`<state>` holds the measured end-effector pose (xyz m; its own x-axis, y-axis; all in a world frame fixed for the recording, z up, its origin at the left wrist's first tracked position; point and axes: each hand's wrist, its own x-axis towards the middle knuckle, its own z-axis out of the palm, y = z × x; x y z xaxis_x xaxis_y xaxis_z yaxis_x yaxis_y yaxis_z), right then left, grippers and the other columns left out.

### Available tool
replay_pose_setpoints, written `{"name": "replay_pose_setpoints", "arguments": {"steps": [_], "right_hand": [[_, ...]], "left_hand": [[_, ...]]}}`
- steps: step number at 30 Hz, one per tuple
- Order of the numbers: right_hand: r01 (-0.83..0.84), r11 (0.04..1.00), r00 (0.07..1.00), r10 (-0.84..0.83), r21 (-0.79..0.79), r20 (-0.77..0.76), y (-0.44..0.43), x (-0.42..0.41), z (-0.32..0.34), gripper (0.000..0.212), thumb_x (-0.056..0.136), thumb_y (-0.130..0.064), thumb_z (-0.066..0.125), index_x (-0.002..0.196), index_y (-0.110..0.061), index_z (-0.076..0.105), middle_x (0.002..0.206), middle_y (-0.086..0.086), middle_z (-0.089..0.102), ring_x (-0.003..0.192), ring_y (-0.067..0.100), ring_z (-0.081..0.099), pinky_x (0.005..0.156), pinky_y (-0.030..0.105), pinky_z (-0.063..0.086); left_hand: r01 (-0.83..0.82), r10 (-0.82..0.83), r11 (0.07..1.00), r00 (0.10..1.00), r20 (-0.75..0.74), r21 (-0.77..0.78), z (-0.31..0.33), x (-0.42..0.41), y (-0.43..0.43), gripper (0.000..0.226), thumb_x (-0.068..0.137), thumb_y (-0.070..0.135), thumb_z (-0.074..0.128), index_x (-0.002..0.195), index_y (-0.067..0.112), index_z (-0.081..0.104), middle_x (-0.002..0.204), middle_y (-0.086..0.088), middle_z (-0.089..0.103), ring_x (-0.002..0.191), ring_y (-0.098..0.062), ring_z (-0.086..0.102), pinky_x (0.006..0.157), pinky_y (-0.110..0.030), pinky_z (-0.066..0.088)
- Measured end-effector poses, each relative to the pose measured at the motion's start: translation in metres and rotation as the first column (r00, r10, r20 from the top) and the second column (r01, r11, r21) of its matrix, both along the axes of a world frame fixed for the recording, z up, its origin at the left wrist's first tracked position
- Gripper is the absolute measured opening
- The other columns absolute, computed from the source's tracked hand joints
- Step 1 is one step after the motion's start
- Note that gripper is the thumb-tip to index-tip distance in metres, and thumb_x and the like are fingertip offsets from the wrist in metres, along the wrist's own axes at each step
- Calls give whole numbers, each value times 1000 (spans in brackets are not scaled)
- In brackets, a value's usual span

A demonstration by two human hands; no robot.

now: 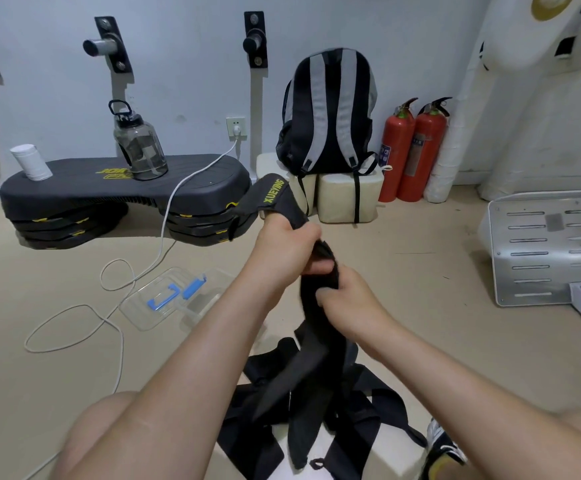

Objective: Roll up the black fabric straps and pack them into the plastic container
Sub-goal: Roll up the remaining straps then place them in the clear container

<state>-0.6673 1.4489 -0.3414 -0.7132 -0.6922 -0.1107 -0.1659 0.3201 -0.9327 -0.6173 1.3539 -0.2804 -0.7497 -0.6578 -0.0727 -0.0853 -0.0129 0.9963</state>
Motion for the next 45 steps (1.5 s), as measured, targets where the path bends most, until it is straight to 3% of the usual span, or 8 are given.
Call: {"name": "replay_pose_setpoints", "arguments": {"steps": [4, 9, 14, 17, 21, 28, 36, 45], "right_hand": [[53, 996, 932, -22, -76, 361, 11, -12, 24, 26, 71, 12, 41, 76, -8, 56, 68, 11, 55, 63, 26, 54, 56, 28, 38], [-53, 988, 890, 111, -143, 442, 23, -28, 37, 31, 52, 3, 48, 81, -6, 51, 79, 13, 49, 69, 27, 48, 57, 29, 35], [-4, 935, 893, 163, -355, 420, 28, -41, 37, 38, 84, 17, 52, 112, -5, 67, 102, 10, 75, 88, 23, 72, 67, 28, 58], [75, 902, 915, 108, -426, 389, 28, -44, 39, 34, 89, 14, 53, 115, -5, 65, 101, 10, 75, 88, 22, 73, 70, 28, 60], [235, 843, 927, -44, -483, 373, 29, -49, 41, 32, 90, 10, 56, 118, -4, 65, 107, 12, 75, 95, 27, 72, 81, 37, 61], [43, 949, 964, 43, -312, 263, 29, -38, 41, 24, 102, -29, 52, 117, -18, 67, 103, -3, 77, 89, 7, 73, 64, 23, 58], [-83, 993, 994, 88, -84, 62, 22, -33, 20, 24, 100, -28, 57, 123, -22, 64, 109, -6, 74, 97, 11, 71, 91, 39, 58], [350, 918, 937, -344, -184, 62, 11, -45, 20, 14, 99, -25, 58, 103, -14, 66, 101, 6, 72, 94, 22, 69, 87, 46, 58]], "left_hand": [[147, -87, 969, 956, -279, 201, 6, 4, -12, 58, 92, 5, 64, 143, 18, 39, 123, -2, 59, 119, -26, 62, 92, -44, 56], [-27, 22, 999, 988, -151, -31, 7, 2, -34, 71, 101, 22, 54, 157, 26, 11, 160, -2, 29, 142, -12, 37, 115, -46, 35], [-174, 176, 970, 984, -1, -169, -4, 2, -24, 29, 95, 39, 57, 121, 25, 54, 118, 4, 61, 108, -13, 61, 102, -43, 48], [143, -148, 989, 978, 147, 39, -4, 7, -15, 33, 97, 54, 48, 105, 25, 62, 84, 7, 72, 78, -10, 68, 96, -42, 53], [460, -455, 888, 883, 115, -21, -25, 11, 4, 21, 99, 29, 57, 118, 22, 64, 106, 4, 75, 99, -11, 71, 88, -29, 56], [112, -96, 991, 973, -210, 67, -35, -4, 4, 23, 100, 1, 50, 118, 6, 63, 107, -12, 74, 100, -25, 71, 83, -34, 58], [0, 145, 889, 949, -281, 458, -23, -7, -15, 21, 102, 8, 48, 114, 0, 64, 105, -16, 73, 91, -24, 71, 74, -36, 59], [339, -364, 924, 922, 134, 178, -37, 5, 16, 19, 101, 25, 53, 108, 13, 66, 98, -14, 74, 85, -28, 67, 75, -40, 50]]}}
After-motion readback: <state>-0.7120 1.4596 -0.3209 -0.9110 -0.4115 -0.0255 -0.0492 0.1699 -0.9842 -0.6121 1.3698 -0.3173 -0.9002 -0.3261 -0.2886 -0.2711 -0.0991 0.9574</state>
